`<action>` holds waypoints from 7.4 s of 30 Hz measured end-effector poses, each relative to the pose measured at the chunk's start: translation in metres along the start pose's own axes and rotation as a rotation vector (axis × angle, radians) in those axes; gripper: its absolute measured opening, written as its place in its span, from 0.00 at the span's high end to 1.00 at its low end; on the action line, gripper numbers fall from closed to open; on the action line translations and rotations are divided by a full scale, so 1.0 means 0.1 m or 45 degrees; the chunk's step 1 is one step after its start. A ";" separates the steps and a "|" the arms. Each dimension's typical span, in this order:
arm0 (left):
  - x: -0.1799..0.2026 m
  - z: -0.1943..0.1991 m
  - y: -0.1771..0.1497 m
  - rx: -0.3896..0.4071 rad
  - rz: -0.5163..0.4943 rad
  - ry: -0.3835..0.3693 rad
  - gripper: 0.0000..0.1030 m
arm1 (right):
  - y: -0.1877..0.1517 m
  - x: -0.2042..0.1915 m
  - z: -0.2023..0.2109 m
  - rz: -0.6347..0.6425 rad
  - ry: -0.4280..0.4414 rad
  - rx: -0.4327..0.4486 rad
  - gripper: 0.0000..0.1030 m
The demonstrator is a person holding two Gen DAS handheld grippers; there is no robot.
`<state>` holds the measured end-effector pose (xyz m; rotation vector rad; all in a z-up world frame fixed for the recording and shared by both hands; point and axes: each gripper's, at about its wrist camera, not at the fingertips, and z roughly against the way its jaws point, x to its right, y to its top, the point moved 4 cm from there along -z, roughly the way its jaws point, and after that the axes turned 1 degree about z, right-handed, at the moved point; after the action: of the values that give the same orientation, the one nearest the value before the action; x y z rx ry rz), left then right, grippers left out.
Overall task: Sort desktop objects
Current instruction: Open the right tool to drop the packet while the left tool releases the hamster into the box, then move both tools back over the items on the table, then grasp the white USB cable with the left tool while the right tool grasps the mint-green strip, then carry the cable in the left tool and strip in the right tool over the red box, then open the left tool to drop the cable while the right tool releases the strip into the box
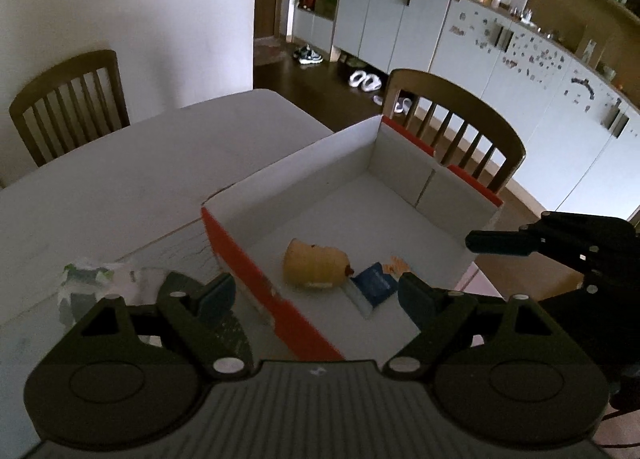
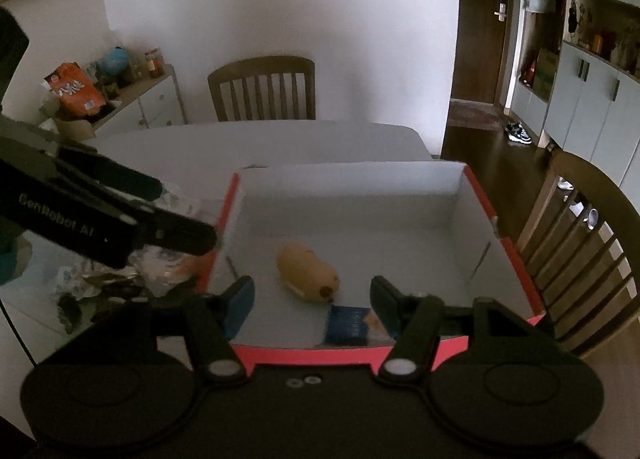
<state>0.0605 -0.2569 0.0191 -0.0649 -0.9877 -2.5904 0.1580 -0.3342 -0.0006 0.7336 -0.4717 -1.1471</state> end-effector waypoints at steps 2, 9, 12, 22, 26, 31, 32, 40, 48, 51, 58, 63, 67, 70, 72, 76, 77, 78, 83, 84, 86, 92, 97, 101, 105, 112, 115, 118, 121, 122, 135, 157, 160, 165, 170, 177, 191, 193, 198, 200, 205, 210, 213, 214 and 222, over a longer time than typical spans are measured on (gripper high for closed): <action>-0.07 0.10 -0.09 0.017 0.003 0.016 0.14 | 0.00 -0.13 0.02 0.002 -0.003 0.008 0.33; -0.39 0.49 -0.41 0.072 -0.015 0.035 0.14 | -0.06 -0.59 0.09 0.013 -0.010 0.039 0.29; -0.58 0.62 -0.56 0.079 0.010 0.034 0.14 | -0.10 -0.80 0.10 0.023 0.007 0.047 0.26; -1.23 0.96 -0.99 0.116 0.084 0.074 0.04 | -0.21 -1.46 0.10 0.066 0.064 0.069 0.19; -1.45 1.04 -1.13 0.125 0.114 0.091 0.03 | -0.24 -1.69 0.11 0.087 0.096 0.087 0.14; -1.68 1.07 -1.27 0.127 0.138 0.119 0.03 | -0.31 -2.00 0.11 0.135 0.136 0.108 0.08; -1.72 1.07 -1.30 0.126 0.140 0.122 0.01 | -0.33 -2.05 0.10 0.142 0.142 0.109 0.08; -1.86 0.90 -1.58 0.106 0.119 0.096 0.00 | -0.57 -2.41 -0.08 0.164 0.184 0.088 0.06; -2.08 0.66 -1.71 0.091 0.139 0.107 0.00 | -0.76 -2.64 -0.31 0.170 0.199 0.068 0.05; -2.21 0.58 -1.68 0.088 0.142 0.134 0.00 | -0.82 -2.69 -0.39 0.170 0.196 0.061 0.04; -2.50 0.37 -1.62 0.070 0.200 0.162 0.00 | -0.92 -2.77 -0.60 0.171 0.201 0.045 0.03; -2.67 0.18 -1.64 0.033 0.254 0.186 0.00 | -0.98 -2.79 -0.81 0.168 0.182 0.030 0.03; -2.75 0.09 -1.68 0.025 0.270 0.200 0.00 | -1.03 -2.84 -0.94 0.178 0.178 0.018 0.03; -2.76 0.07 -1.69 0.034 0.260 0.203 0.00 | -1.07 -2.86 -1.02 0.172 0.184 0.006 0.03; -2.77 0.06 -1.70 0.035 0.261 0.196 0.00 | -1.08 -2.87 -1.07 0.184 0.178 0.003 0.02; -2.80 0.05 -1.71 0.038 0.252 0.196 0.00 | -1.10 -2.88 -1.12 0.196 0.190 0.001 0.01; -2.80 0.04 -1.71 0.037 0.254 0.195 0.00 | -1.10 -2.89 -1.13 0.202 0.190 0.002 0.01; -2.81 0.03 -1.71 0.036 0.257 0.193 0.00 | -1.11 -2.89 -1.15 0.209 0.191 0.001 0.01; -2.82 -0.01 -1.68 0.044 0.250 0.198 0.00 | -1.12 -2.91 -1.20 0.273 0.177 0.016 0.00; -2.82 -0.02 -1.67 0.044 0.249 0.199 0.00 | -1.12 -2.91 -1.20 0.281 0.178 0.023 0.00; -2.83 -0.06 -1.67 0.040 0.260 0.206 0.01 | -1.13 -2.91 -1.20 0.279 0.180 0.028 0.00; -2.96 -0.17 -1.68 0.010 0.367 0.188 0.08 | -1.14 -2.89 -1.19 0.289 0.192 0.035 0.01; -3.01 -0.16 -1.66 0.037 0.408 0.185 0.28 | -1.14 -2.89 -1.18 0.295 0.194 0.045 0.02; -2.98 -0.18 -1.66 0.040 0.385 0.204 0.36 | -1.15 -2.89 -1.18 0.297 0.194 0.048 0.02; -2.88 -0.19 -1.66 0.033 0.319 0.241 0.54 | -1.15 -2.90 -1.18 0.297 0.195 0.050 0.04; -2.77 -0.19 -1.67 0.027 0.244 0.258 0.77 | -1.15 -2.92 -1.16 0.301 0.192 0.057 0.05; -2.79 -0.19 -1.68 0.029 0.247 0.256 0.80 | -1.13 -2.92 -1.16 0.304 0.180 0.057 0.05; -2.79 -0.18 -1.69 0.035 0.257 0.253 0.80 | -1.12 -2.91 -1.15 0.312 0.166 0.063 0.05; -2.77 -0.17 -1.71 0.029 0.257 0.253 0.80 | -1.10 -2.89 -1.12 0.315 0.171 0.063 0.05; -2.76 -0.16 -1.71 0.027 0.260 0.252 0.80 | -1.09 -2.88 -1.11 0.316 0.170 0.065 0.05; -2.63 0.18 -1.62 0.048 0.245 0.242 0.81 | -0.94 -2.67 -0.83 0.292 0.156 0.082 0.05; -1.85 0.87 -1.30 0.123 0.152 0.110 0.85 | -0.55 -2.07 -0.06 0.263 0.154 0.192 0.05; -1.67 0.93 -1.21 0.132 0.126 0.080 0.85 | -0.49 -1.97 0.03 0.261 0.154 0.199 0.05; -1.33 0.99 -1.06 0.141 0.074 0.022 0.85 | -0.39 -1.77 0.16 0.276 0.150 0.220 0.05; -1.03 0.98 -0.90 0.155 0.041 -0.021 0.85 | -0.30 -1.50 0.27 0.272 0.140 0.240 0.05; -0.64 0.89 -0.66 0.169 0.006 -0.050 0.85 | -0.15 -1.09 0.33 0.281 0.122 0.271 0.05; 0.03 0.61 -0.11 0.175 -0.040 -0.082 0.85 | 0.03 -0.30 0.19 0.291 0.107 0.277 0.05; 0.08 0.57 -0.03 0.173 -0.042 -0.090 0.85 | 0.05 -0.21 0.14 0.294 0.107 0.270 0.05; 0.21 0.42 0.18 0.154 -0.073 -0.105 0.85 | 0.09 0.00 0.00 0.294 0.110 0.253 0.05; 0.26 0.35 0.26 0.143 -0.091 -0.114 0.85 | 0.09 0.08 -0.06 0.288 0.116 0.244 0.05; 0.34 0.13 0.46 0.094 -0.123 -0.148 0.85 | 0.08 0.25 -0.17 0.277 0.120 0.220 0.05; 0.43 -0.15 0.64 0.037 -0.165 -0.173 0.85 | 0.07 0.39 -0.29 0.253 0.121 0.189 0.05; 0.50 -0.38 0.72 -0.012 -0.198 -0.188 0.85 | 0.06 0.47 -0.37 0.228 0.129 0.155 0.05; 0.54 -0.45 0.72 -0.035 -0.223 -0.190 0.85 | 0.06 0.50 -0.41 0.215 0.138 0.138 0.05; 0.68 -1.16 0.68 -0.184 -0.305 -0.183 0.85 | 0.07 0.63 -0.70 0.145 0.184 0.010 0.05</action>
<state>0.0309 -0.4011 -0.0135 -0.1832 -0.9035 -2.9093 0.2320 -0.3717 -0.0454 0.7808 -0.3913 -0.9789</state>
